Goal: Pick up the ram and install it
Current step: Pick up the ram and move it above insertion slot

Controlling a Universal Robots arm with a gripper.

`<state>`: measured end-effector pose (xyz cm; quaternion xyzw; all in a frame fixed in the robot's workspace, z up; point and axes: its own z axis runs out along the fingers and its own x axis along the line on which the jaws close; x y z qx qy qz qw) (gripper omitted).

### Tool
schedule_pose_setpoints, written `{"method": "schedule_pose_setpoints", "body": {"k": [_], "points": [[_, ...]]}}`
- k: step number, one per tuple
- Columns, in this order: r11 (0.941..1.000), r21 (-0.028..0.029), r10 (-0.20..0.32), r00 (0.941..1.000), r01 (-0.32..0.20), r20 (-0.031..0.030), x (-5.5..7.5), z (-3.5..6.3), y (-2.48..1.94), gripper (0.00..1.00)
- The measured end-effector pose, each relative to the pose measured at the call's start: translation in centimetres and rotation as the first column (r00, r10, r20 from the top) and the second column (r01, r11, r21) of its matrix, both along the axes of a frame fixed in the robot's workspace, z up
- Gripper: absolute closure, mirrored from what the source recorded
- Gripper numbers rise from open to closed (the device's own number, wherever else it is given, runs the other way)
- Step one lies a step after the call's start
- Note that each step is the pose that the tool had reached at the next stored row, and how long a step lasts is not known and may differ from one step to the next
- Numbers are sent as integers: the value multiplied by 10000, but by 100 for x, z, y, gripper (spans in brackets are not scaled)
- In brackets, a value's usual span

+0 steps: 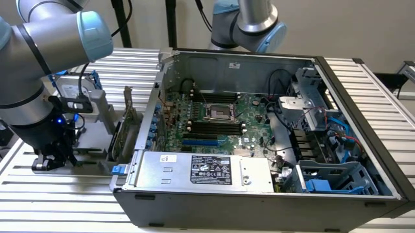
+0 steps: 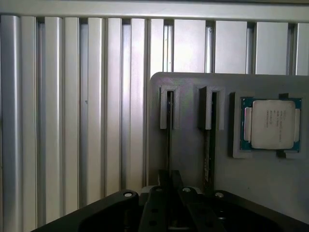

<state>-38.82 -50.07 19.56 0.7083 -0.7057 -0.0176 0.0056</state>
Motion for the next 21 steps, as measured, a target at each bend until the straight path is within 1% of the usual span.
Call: {"method": "schedule_pose_setpoints", "body": {"k": [8,11,16,21], "points": [[10000,2,0,10000,0,2,0,1,0,87],[10000,0,-1,10000,1,0,0,23,0,87],[10000,0,0,10000,0,0,2,92,0,87],[10000,0,-1,10000,1,0,4,217,0,87]]}}
